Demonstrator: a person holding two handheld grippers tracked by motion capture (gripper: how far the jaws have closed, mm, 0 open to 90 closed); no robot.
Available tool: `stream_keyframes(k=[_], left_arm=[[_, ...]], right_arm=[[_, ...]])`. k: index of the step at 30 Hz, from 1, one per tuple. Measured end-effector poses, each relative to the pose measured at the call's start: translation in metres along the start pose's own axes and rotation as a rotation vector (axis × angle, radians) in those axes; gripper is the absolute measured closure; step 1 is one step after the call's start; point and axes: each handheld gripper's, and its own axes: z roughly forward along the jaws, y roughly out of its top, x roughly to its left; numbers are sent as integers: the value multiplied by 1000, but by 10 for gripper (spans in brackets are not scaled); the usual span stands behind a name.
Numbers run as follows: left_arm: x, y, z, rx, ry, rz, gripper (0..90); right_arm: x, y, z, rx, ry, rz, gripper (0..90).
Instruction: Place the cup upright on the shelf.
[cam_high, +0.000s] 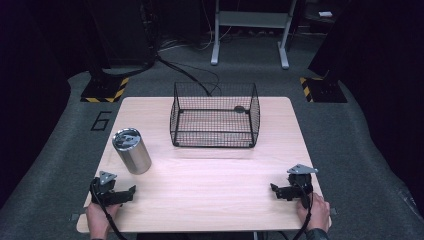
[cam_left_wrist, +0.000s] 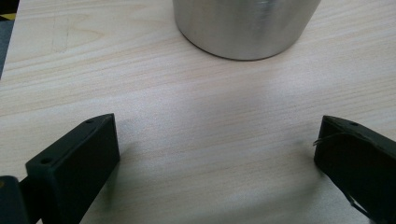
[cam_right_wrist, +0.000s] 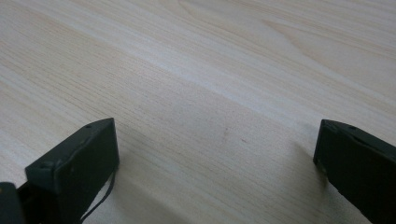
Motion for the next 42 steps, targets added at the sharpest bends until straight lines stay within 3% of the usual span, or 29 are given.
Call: stream_keyframes(k=[11, 13, 17, 26, 37, 42], left_arm=[[0, 0, 0, -5, 2, -1, 0], [2, 1, 0, 5, -3, 18, 0], [-1, 1, 1, -8, 13, -2, 0], [-1, 2, -1, 17, 14, 5, 1], [-1, 3, -3, -9, 1, -17, 2], [-3, 13, -9, -42, -18, -29, 1]], right_arm=[[-1, 0, 0, -1, 2, -9, 0], [-1, 0, 0, 1, 2, -8, 0], [-1, 0, 0, -2, 2, -10, 0], [-1, 0, 0, -1, 2, -9, 0], [-1, 0, 0, 2, 3, -9, 0], [-1, 0, 0, 2, 3, -10, 0]])
